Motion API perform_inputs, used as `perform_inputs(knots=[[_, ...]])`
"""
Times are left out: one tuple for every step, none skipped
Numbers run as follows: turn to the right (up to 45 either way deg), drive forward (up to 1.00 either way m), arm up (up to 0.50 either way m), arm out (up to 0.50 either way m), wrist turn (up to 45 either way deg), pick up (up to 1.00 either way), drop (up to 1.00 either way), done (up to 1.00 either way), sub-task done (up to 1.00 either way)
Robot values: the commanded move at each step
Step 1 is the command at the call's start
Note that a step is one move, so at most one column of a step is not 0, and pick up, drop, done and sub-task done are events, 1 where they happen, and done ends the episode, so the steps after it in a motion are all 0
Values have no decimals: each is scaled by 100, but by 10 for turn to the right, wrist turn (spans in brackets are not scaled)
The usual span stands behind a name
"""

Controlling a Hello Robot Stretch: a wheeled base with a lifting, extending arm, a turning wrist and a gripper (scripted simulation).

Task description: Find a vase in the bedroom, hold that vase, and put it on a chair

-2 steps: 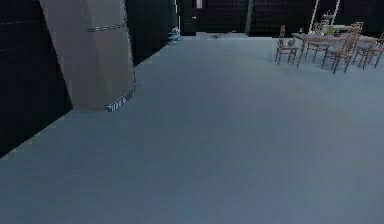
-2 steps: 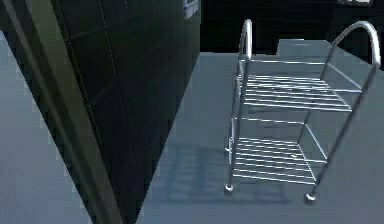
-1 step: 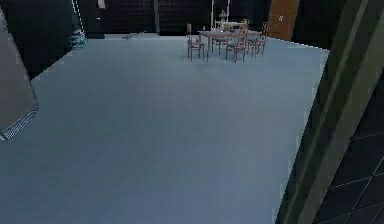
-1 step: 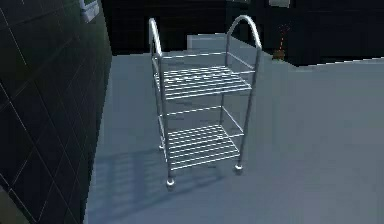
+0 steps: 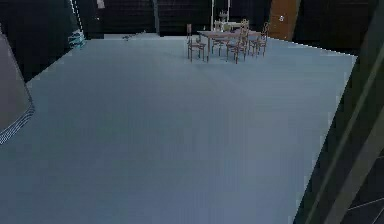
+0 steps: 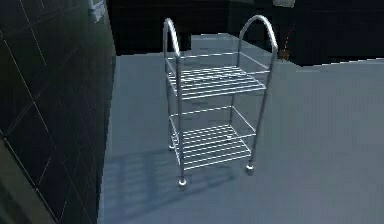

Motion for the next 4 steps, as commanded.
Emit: perform_inputs(knots=[[-210, 0, 0, 0, 0, 0, 0, 0, 0], [0, 100, 0, 0, 0, 0, 0, 0, 0], [0, 100, 0, 0, 0, 0, 0, 0, 0], [0, 100, 0, 0, 0, 0, 0, 0, 0]])
